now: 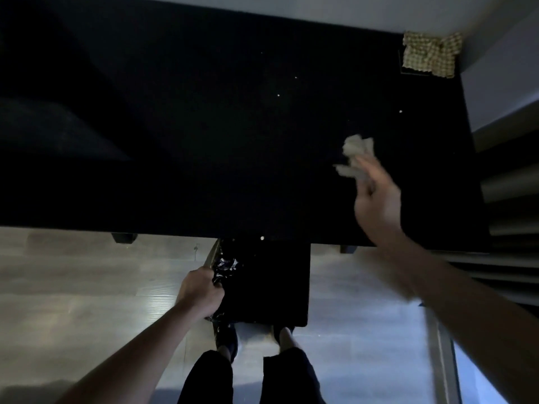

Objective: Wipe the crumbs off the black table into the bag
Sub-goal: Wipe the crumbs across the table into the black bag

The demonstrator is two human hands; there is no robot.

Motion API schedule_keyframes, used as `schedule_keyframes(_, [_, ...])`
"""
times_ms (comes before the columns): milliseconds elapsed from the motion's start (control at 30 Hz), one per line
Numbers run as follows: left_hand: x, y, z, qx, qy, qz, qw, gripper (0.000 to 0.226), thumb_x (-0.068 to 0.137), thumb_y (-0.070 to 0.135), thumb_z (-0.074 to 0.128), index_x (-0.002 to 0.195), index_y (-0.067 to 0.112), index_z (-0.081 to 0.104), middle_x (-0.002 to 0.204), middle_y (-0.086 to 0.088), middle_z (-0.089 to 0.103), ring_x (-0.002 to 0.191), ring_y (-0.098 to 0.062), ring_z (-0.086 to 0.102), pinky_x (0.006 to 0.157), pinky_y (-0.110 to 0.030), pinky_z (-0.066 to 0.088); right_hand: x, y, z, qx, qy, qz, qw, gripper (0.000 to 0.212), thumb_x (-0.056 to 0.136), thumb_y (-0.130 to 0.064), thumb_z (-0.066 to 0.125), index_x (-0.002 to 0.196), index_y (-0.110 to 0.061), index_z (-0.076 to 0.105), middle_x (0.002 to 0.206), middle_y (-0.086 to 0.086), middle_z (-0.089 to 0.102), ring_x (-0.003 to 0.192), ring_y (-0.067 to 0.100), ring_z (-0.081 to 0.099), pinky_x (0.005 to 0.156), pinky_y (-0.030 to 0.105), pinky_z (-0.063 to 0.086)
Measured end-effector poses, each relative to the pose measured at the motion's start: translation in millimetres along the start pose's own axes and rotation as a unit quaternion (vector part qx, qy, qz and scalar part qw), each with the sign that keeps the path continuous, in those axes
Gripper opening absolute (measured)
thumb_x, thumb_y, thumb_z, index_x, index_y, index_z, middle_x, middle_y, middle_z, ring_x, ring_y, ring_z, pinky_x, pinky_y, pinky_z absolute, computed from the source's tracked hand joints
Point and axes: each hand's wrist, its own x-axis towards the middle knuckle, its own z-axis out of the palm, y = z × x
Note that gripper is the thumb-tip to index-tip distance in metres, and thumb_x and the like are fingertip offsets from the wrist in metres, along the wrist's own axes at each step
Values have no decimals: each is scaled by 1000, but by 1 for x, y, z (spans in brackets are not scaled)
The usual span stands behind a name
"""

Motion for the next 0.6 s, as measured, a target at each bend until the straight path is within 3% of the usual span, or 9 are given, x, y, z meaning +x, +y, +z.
schedule_keyframes(67, [0, 7, 6, 2, 5, -6, 1000, 19, 84, 18, 59, 67, 16, 52, 67, 4, 55, 55, -6, 50, 44, -20, 36, 41, 31, -17, -16, 23, 43, 999, 45, 103, -13, 47, 146, -17, 58, 155, 3, 52, 148, 17, 45, 125, 25, 27])
schedule_keyframes(167, [3, 18, 15, -4, 6, -12, 1000, 19, 84, 18, 58, 66, 13, 55, 67, 0, 60, 56, -11, 56, 44, -23, 37, 94, 70, -36, -39, 23, 101, 994, 50, 102, -13, 42, 150, -16, 53, 158, 8, 50, 149, 24, 43, 127, 38, 30])
schedule_keyframes(233, [3, 25, 19, -4, 9, -16, 1000, 22, 85, 17, 57, 64, 12, 54, 66, -1, 61, 55, -13, 57, 44, -24, 36, 134, 99, -47, -28, 18, 134, 990, 52, 102, -23, 43, 153, -14, 48, 160, 11, 45, 150, 25, 41, 127, 38, 28])
schedule_keyframes(300, [3, 31, 23, -12, 15, -21, 1000, 23, 84, 17, 57, 62, 12, 55, 62, -1, 61, 53, -15, 57, 44, -24, 36, 167, 115, -51, 7, 23, 156, 987, 63, 99, -46, 50, 154, -17, 47, 164, 7, 40, 144, 9, 45, 128, 25, 22])
schedule_keyframes(367, [4, 36, 26, -16, 18, -28, 999, 22, 84, 17, 57, 63, 10, 59, 60, -1, 63, 52, -16, 58, 44, -24, 36, 191, 126, -51, -26, 10, 210, 977, 54, 98, -29, 61, 150, -23, 48, 162, 10, 43, 124, -4, 49, 113, 6, 17])
schedule_keyframes(433, [5, 39, 27, -17, 22, -32, 999, 20, 84, 18, 58, 66, 8, 61, 61, -2, 63, 55, -17, 60, 44, -25, 37, 209, 126, -46, -64, 21, 230, 971, 57, 95, -10, 53, 150, -22, 46, 158, 14, 46, 135, 16, 49, 112, 17, 25])
schedule_keyframes(500, [6, 42, 26, -11, 28, -36, 999, 21, 84, 19, 58, 66, 8, 61, 62, -2, 63, 58, -18, 61, 45, -25, 36, 211, 116, -38, -118, 21, 226, 967, 62, 89, -12, 48, 150, -14, 46, 158, 14, 45, 145, 34, 42, 124, 41, 30])
schedule_keyframes(533, [5, 43, 26, -11, 31, -39, 999, 22, 84, 19, 58, 65, 8, 60, 62, -2, 63, 58, -19, 61, 45, -26, 36, 211, 112, -32, -140, 22, 218, 966, 61, 88, -10, 47, 149, -12, 45, 157, 14, 45, 145, 36, 41, 122, 47, 32])
schedule_keyframes(600, [4, 43, 27, -24, 34, -51, 998, 24, 84, 19, 57, 62, 10, 57, 63, -2, 62, 58, -19, 61, 46, -26, 37, 199, 102, -18, -165, 2, 160, 973, 61, 88, -8, 43, 149, -9, 47, 157, 12, 46, 145, 34, 41, 122, 48, 32])
